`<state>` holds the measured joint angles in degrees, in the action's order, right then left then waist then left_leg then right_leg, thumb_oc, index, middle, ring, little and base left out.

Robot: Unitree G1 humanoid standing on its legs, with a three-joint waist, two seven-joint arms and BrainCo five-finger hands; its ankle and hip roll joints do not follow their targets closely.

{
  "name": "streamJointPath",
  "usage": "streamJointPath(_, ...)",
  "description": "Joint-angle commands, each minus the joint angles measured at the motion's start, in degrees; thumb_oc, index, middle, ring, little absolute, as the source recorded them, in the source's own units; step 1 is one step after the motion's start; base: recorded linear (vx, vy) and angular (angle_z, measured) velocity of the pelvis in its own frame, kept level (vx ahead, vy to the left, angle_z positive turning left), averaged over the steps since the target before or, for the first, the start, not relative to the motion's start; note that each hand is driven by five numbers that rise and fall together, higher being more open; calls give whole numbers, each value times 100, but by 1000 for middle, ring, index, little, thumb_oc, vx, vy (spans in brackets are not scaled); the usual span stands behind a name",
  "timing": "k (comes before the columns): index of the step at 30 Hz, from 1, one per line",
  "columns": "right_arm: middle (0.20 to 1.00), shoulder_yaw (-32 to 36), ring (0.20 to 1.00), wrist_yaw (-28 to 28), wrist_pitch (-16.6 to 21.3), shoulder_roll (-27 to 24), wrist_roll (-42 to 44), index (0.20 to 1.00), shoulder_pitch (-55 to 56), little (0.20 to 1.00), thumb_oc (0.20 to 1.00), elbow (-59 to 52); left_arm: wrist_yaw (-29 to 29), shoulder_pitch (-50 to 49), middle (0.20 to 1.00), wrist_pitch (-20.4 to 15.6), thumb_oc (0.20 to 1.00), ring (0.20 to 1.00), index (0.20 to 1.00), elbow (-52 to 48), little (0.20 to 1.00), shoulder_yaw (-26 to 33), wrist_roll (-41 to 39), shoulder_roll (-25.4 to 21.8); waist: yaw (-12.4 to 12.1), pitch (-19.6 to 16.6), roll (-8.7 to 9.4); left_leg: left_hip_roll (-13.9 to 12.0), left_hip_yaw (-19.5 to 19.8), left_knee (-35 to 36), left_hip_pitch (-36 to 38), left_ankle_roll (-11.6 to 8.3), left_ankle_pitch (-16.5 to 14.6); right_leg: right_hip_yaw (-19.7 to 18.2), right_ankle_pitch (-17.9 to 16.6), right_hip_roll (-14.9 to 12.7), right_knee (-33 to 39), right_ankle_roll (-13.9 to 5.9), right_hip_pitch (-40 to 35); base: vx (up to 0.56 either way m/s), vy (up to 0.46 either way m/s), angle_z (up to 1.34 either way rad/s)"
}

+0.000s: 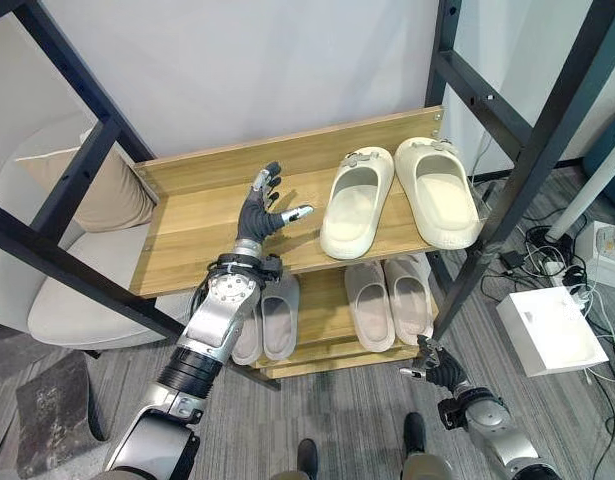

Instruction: Arrange the slippers neatly on the shoe rack.

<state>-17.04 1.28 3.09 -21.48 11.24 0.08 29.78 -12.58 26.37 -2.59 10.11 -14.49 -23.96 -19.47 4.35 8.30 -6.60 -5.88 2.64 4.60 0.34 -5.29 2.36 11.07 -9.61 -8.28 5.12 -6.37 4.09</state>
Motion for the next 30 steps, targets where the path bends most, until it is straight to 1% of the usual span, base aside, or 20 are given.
streamJointPath(1, 1000, 26, 1000, -37, 102, 66, 12, 1000, -183, 1000, 1000, -246, 119, 562, 1000, -291, 1000, 1000, 1000, 180, 1000, -201, -501, -63, 14, 11, 260, 154, 69, 40, 199, 30, -222, 152, 824, -69, -12, -246, -524, 0, 0, 0)
streamJointPath(3, 1000, 10, 1000, -41, 69, 51, 8, 1000, -179, 1000, 1000, -229, 188, 600, 1000, -223, 1000, 1000, 1000, 149, 1000, -336, -572, -32, 27, 5, 260, 154, 62, 40, 205, 32, -229, 143, 825, -72, -12, -251, -524, 0, 0, 0)
streamJointPath(4, 1000, 6, 1000, -44, 39, 41, 18, 1000, -195, 1000, 1000, -233, 281, 605, 1000, -215, 1000, 1000, 1000, 115, 1000, -426, -796, 5, 36, 4, 255, 159, 60, 40, 209, 34, -231, 135, 826, -74, -12, -254, -530, 33, 4, -1)
streamJointPath(5, 1000, 21, 1000, -89, -25, -10, 46, 1000, -176, 1000, 1000, -297, 519, 601, 1000, -83, 1000, 1000, 1000, -90, 1000, -681, -1049, -26, 62, -9, 239, 161, 59, 40, 229, 40, -243, 118, 843, -68, -12, -255, -536, 36, 2, -1)
streamJointPath(6, 1000, 6, 1000, -111, -61, -37, 59, 1000, -193, 1000, 1000, -269, 629, 653, 1000, 10, 1000, 1000, 1000, -115, 1000, -858, -1149, 6, 81, -14, 224, 162, 59, 40, 233, 41, -242, 104, 850, -65, -12, -258, -538, 0, 0, 0)
streamJointPath(7, 1000, 7, 1000, -111, -61, -37, 59, 1000, -194, 1000, 1000, -268, 630, 655, 1000, 10, 1000, 1000, 1000, -114, 1000, -859, -1149, 7, 79, -12, 224, 161, 58, 40, 234, 41, -242, 103, 850, -65, -12, -258, -539, 0, 0, 0)
streamJointPath(10, 1000, -37, 1000, -194, -116, -83, 63, 1000, -200, 1000, 1000, -305, 767, 745, 1000, 128, 1000, 1000, 1000, -285, 1000, -1175, -1383, 54, 113, -17, 207, 162, 48, 40, 240, 41, -240, 85, 859, -58, -12, -262, -536, 3, -1, -1)
streamJointPath(13, 1000, -89, 1000, -232, -131, -89, 69, 1000, -239, 1000, 1000, -253, 820, 845, 1000, 199, 1000, 1000, 1000, -281, 1000, -1325, -1399, 100, 116, -20, 198, 166, 55, 40, 241, 45, -238, 72, 864, -49, -12, -261, -528, 0, 0, 0)
streamJointPath(14, 1000, -106, 1000, -245, -133, -90, 80, 1000, -247, 1000, 1000, -247, 830, 884, 1000, 215, 1000, 1000, 1000, -262, 1000, -1385, -1390, 141, 124, -22, 195, 164, 54, 40, 241, 46, -239, 66, 867, -51, -12, -259, -526, 0, 0, 0)
streamJointPath(15, 1000, -167, 1000, -270, -139, -91, 86, 1000, -277, 1000, 1000, -214, 787, 1033, 1000, 222, 1000, 1000, 1000, -140, 1000, -1473, -1355, 293, 141, -25, 194, 159, 51, 40, 244, 45, -239, 56, 873, -50, -12, -258, -528, 0, 0, 0)
streamJointPath(16, 1000, -167, 1000, -270, -139, -91, 86, 1000, -277, 1000, 1000, -214, 787, 1033, 1000, 222, 1000, 1000, 1000, -140, 1000, -1473, -1355, 293, 141, -25, 194, 159, 51, 40, 245, 45, -240, 56, 873, -50, -12, -258, -528, 0, 0, 0)
streamJointPath(18, 1000, -216, 1000, -273, -141, -80, 96, 1000, -306, 1000, 1000, -189, 740, 1174, 1000, 219, 1000, 1000, 1000, 80, 1000, -1511, -1264, 454, 161, -32, 200, 157, 44, 40, 244, 44, -243, 54, 880, -44, -12, -255, -530, 0, 0, 0)
streamJointPath(20, 1000, -265, 1000, -256, -137, -62, 125, 1000, -340, 1000, 1000, -198, 605, 1316, 1000, 195, 1000, 1000, 1000, 499, 1000, -1491, -1162, 673, 188, -39, 201, 154, 37, 40, 247, 43, -240, 56, 883, -43, -12, -254, -535, 0, 0, 0)
streamJointPath(23, 1000, -304, 1000, -204, -105, -34, 160, 1000, -367, 1000, 1000, -161, 415, 1478, 1000, 120, 1000, 1000, 1000, 961, 1000, -1419, -1021, 853, 226, -34, 212, 150, 27, 40, 242, 43, -236, 44, 879, -41, -12, -253, -525, 0, 0, 0)
streamJointPath(27, 1000, -303, 1000, -125, -54, -24, 160, 1000, -361, 1000, 1000, -161, 202, 1696, 1000, 73, 1000, 1000, 1000, 1301, 1000, -1287, -578, 822, 262, -40, 234, 139, -12, 40, 245, 39, -240, 31, 867, -37, -12, -259, -512, 1, -2, -2)
streamJointPath(28, 1000, -303, 1000, -125, -54, -24, 160, 1000, -362, 1000, 1000, -160, 202, 1699, 1000, 72, 1000, 1000, 1000, 1303, 1000, -1286, -576, 823, 262, -38, 234, 139, -12, 40, 246, 39, -240, 31, 867, -37, -12, -259, -513, 0, 0, 0)
streamJointPath(29, 1000, -301, 1000, -111, -25, -14, 151, 1000, -322, 1000, 1000, -152, 77, 1785, 1000, -18, 1000, 1000, 1000, 1251, 1000, -1208, -411, 763, 268, -36, 244, 140, -16, 40, 247, 39, -244, 27, 869, -35, -12, -257, -514, 0, 0, 0)
streamJointPath(30, 1000, -293, 1000, -93, -9, 0, 142, 1000, -283, 1000, 1000, -158, 29, 1765, 1000, -64, 1000, 1000, 1000, 1171, 1000, -1150, -481, 757, 270, -37, 250, 139, -13, 40, 251, 39, -246, 32, 867, -35, -12, -258, -519, 4, -6, -4)
